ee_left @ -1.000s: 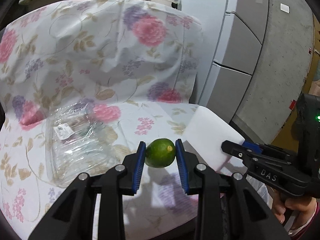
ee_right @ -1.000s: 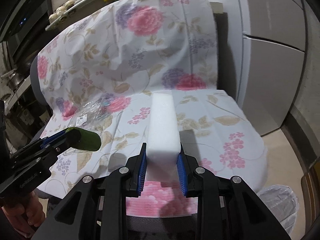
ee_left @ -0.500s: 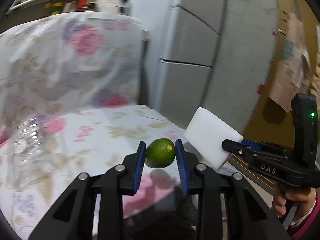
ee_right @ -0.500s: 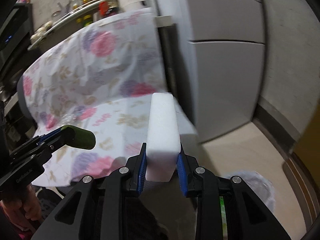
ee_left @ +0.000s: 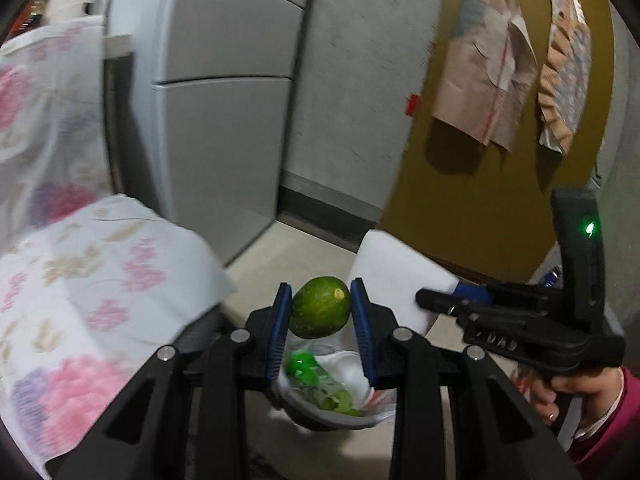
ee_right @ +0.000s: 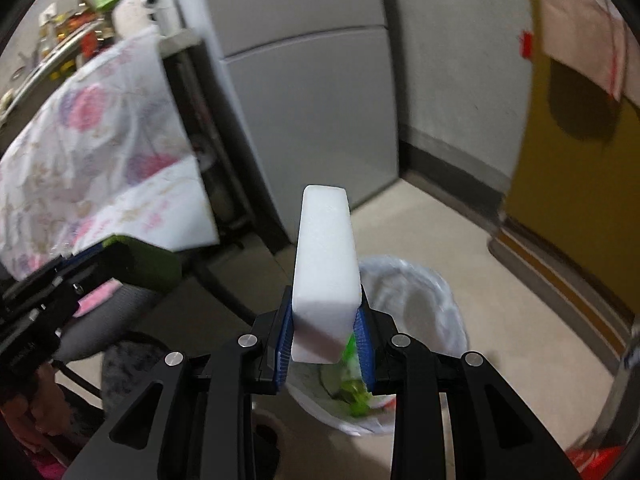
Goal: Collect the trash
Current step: 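Carry lime and sponge to the bin and open both grippers, then move both tools back toward the chair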
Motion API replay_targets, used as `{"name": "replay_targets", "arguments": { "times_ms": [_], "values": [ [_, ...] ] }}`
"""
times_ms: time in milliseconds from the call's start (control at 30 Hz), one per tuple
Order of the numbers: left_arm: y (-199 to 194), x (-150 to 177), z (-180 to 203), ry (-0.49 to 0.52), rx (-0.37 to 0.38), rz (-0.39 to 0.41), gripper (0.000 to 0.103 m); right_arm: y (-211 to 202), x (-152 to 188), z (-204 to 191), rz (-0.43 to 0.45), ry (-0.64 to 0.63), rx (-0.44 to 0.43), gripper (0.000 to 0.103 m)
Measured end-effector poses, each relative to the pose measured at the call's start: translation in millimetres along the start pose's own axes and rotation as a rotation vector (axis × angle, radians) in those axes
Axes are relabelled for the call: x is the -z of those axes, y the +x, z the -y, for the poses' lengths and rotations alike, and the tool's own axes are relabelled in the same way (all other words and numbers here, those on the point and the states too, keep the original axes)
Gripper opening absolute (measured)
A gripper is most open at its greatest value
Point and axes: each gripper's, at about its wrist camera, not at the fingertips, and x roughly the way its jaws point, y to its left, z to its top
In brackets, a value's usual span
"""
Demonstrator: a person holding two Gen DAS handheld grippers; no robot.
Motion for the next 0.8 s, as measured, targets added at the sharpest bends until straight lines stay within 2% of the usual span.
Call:
{"name": "replay_targets", "arguments": {
  "times_ms": [167, 267, 333, 367, 400, 533, 667, 800],
  "values": [
    [27.8, -3.5, 6.4, 0.010, 0.037, -0.038, 0.029, 23.8, 10.0, 27.4, -0.070, 0.078, 0.015, 0.030],
    [42.6, -6.6, 9.1, 0.010, 0.072, -0.063, 0.030, 37.9, 14.4, 38.1, -0.106, 0.105, 0.022, 0.034],
    [51.2, -8.4, 8.3, 0.006, 0.085, -0.090, 0.031, 42.3, 16.2, 44.3, -0.111, 0.130, 0.030, 0.050],
    [56.7, -8.8, 7.8, 0.003, 0.095, -0.108, 0.044, 41.4, 16.6, 46.4, -0.106, 0.137, 0.038, 0.057],
    [58.5, -8.7, 7.1, 0.001, 0.093, -0.115, 0.057, 40.6, 16.5, 47.7, -0.101, 0.139, 0.048, 0.057],
    [52.1, -8.3, -6.8, -0.046, 0.077, -0.101, 0.059, 27.7, 12.1, 51.1, -0.059, 0.132, 0.101, 0.057],
    [33.6, -10.9, -26.5, -0.085, 0.032, -0.069, 0.059, 7.4, -0.8, 43.6, 0.008, 0.126, 0.097, 0.057],
    [4.4, -12.8, -47.1, -0.119, -0.045, -0.024, 0.061, -7.5, -12.9, 25.4, 0.059, 0.090, 0.066, 0.057]
  ]
}}
